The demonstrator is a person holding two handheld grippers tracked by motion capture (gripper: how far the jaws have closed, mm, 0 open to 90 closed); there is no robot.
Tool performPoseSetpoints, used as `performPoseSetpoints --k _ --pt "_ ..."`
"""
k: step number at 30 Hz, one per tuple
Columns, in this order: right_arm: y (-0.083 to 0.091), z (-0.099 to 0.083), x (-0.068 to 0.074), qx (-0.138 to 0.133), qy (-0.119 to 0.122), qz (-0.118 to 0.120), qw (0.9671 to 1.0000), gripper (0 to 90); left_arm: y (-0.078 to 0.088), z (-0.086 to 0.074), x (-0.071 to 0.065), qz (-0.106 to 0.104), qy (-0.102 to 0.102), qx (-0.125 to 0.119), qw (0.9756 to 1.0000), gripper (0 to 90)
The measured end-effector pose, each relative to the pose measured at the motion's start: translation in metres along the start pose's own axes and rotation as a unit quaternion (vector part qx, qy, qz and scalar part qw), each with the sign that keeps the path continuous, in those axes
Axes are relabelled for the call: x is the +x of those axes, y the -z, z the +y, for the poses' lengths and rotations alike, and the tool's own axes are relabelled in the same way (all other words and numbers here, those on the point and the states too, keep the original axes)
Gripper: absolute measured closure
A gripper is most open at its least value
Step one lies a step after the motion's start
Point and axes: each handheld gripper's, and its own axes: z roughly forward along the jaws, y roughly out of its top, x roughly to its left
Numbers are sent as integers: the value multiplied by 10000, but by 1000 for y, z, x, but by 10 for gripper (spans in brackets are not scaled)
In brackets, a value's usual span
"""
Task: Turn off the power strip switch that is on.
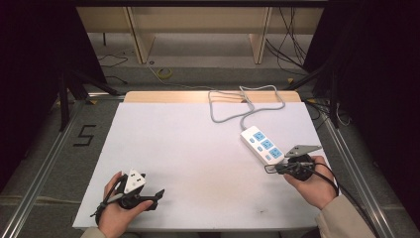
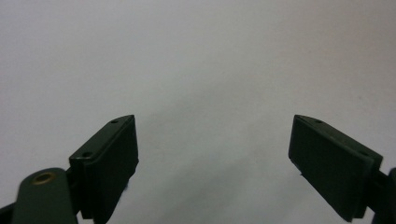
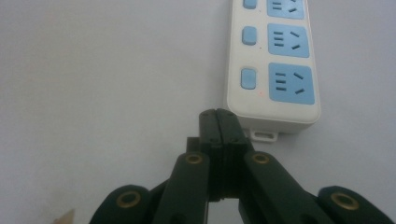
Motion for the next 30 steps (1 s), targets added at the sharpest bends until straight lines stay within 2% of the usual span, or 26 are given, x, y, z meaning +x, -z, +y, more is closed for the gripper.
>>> performPoseSetpoints --k 30 --pt "-1 20 -10 288 16 -57 9996 900 0 0 -1 -4 -33 11 10000 154"
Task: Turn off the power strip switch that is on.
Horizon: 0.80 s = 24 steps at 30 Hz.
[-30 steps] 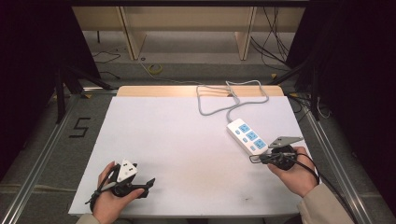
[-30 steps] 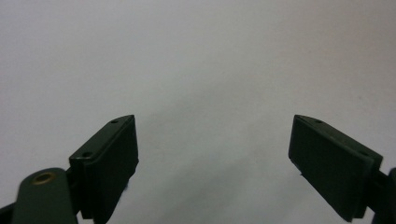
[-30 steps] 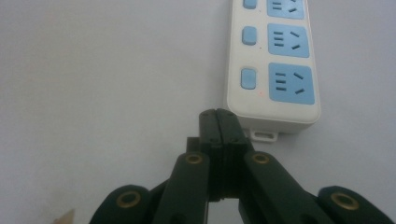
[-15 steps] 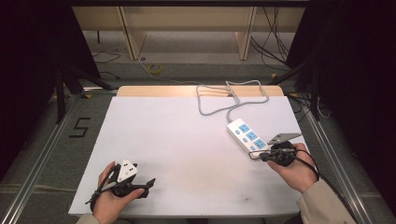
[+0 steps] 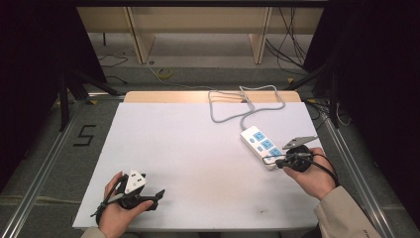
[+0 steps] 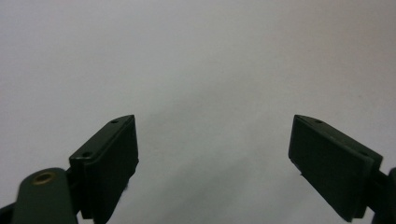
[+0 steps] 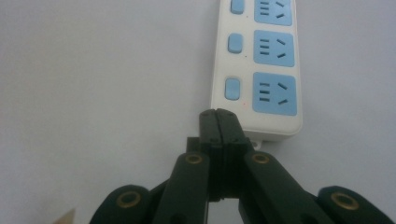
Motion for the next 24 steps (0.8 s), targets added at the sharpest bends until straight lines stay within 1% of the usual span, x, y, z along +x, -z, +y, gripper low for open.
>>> performPoseSetpoints --k 21,24 --pt "-5 14 -4 179 51 -29 9998 900 0 0 0 1 -21 0 10000 155" --pt "-5 16 -5 212 25 -28 9998 900 0 0 0 2 -18 -8 10000 155"
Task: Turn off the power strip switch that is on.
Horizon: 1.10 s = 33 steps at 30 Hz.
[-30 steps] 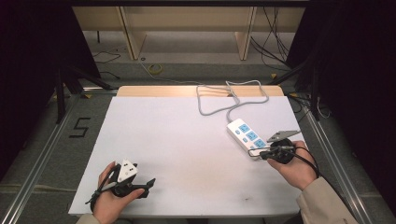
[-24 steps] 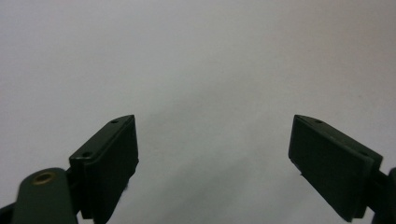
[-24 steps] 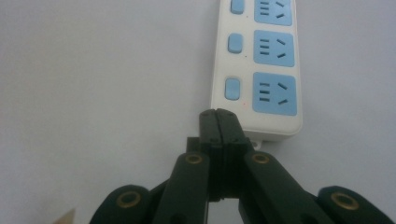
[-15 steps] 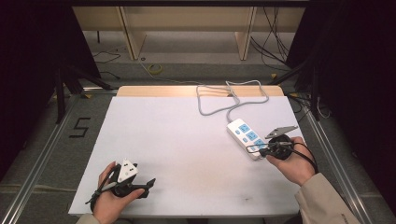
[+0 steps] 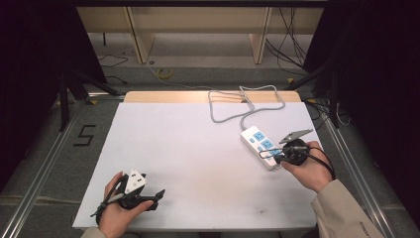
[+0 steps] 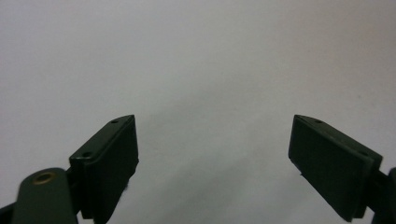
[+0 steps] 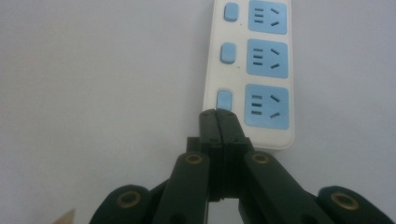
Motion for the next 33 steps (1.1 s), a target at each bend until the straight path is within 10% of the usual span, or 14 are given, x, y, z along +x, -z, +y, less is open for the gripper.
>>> performPoseSetpoints --k 33 --pt "-14 22 -7 285 -3 10 9996 900 0 0 0 3 -30 -1 10000 155"
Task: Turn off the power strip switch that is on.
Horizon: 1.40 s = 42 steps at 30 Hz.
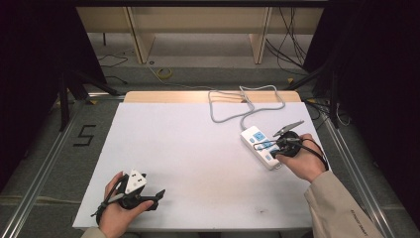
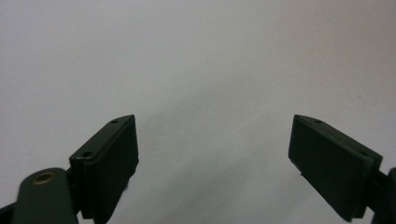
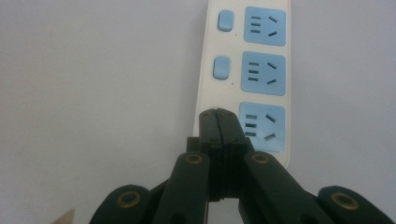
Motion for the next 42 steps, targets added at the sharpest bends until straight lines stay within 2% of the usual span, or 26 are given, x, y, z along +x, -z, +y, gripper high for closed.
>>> performPoseSetpoints --k 16,42 --pt "-8 9 -1 153 45 7 9999 900 0 0 0 7 3 -8 10000 156" --pt "-13 18 -5 322 36 0 9995 900 0 0 -1 -5 6 -5 10000 155"
